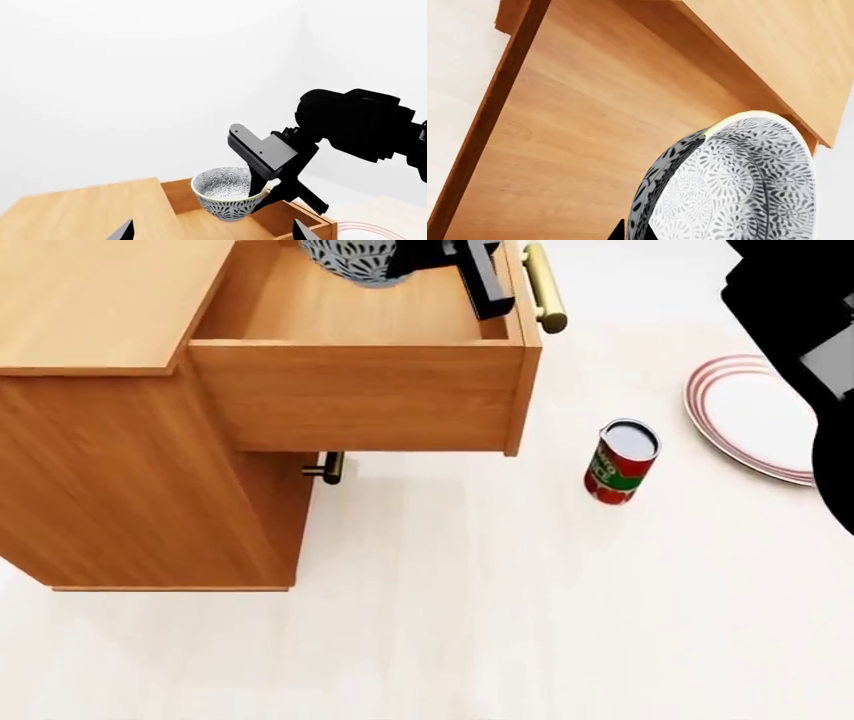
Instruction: Put the bowl in the top drawer of the cabinet.
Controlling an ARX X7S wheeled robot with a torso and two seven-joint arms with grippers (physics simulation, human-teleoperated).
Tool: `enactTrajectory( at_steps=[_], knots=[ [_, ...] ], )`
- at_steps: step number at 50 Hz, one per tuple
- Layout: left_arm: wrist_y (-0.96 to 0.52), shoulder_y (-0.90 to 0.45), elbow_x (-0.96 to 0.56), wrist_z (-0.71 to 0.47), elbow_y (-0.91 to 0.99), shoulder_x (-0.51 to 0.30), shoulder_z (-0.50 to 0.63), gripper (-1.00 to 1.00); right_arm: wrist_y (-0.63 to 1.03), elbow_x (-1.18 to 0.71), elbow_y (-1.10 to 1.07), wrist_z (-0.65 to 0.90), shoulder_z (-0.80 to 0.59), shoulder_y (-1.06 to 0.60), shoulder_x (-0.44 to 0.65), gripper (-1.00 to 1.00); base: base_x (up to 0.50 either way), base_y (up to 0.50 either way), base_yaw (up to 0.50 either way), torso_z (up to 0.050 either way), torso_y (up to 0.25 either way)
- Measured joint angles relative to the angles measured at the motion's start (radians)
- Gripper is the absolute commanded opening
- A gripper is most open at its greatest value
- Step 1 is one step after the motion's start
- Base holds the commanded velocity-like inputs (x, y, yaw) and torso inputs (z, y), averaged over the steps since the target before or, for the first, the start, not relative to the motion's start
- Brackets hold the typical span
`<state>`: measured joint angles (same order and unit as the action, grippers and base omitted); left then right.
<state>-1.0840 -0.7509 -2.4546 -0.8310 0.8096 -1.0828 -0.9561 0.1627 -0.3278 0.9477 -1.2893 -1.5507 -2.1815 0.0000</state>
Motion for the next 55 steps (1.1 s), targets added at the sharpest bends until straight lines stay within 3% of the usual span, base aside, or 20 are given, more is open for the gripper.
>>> enactTrajectory(
  at_steps=[12,13,38,55],
  knots=[
    [-0.003,0.006,-0.002,-0.001,0.001,0.003,-0.005,1.0,0.004,0.001,-0.001,-0.001,-0.001,0.005,0.0,-1.0,0.0,0.0,0.0,0.0,-0.078],
    [-0.002,0.007,-0.002,-0.001,0.001,0.003,-0.006,1.0,0.004,0.002,-0.001,0.0,-0.001,0.005,0.0,1.0,0.0,0.0,0.0,0.0,0.0],
    [0.013,0.004,0.009,0.004,0.003,0.0,0.004,1.0,0.029,-0.006,0.0,-0.027,0.005,-0.017,0.0,1.0,0.0,0.0,0.0,0.0,0.0],
    [0.029,-0.007,0.029,0.02,0.007,0.0,0.033,1.0,0.038,-0.036,0.015,-0.054,0.008,-0.054,0.0,1.0,0.0,0.0,0.0,0.0,0.166]
  ],
)
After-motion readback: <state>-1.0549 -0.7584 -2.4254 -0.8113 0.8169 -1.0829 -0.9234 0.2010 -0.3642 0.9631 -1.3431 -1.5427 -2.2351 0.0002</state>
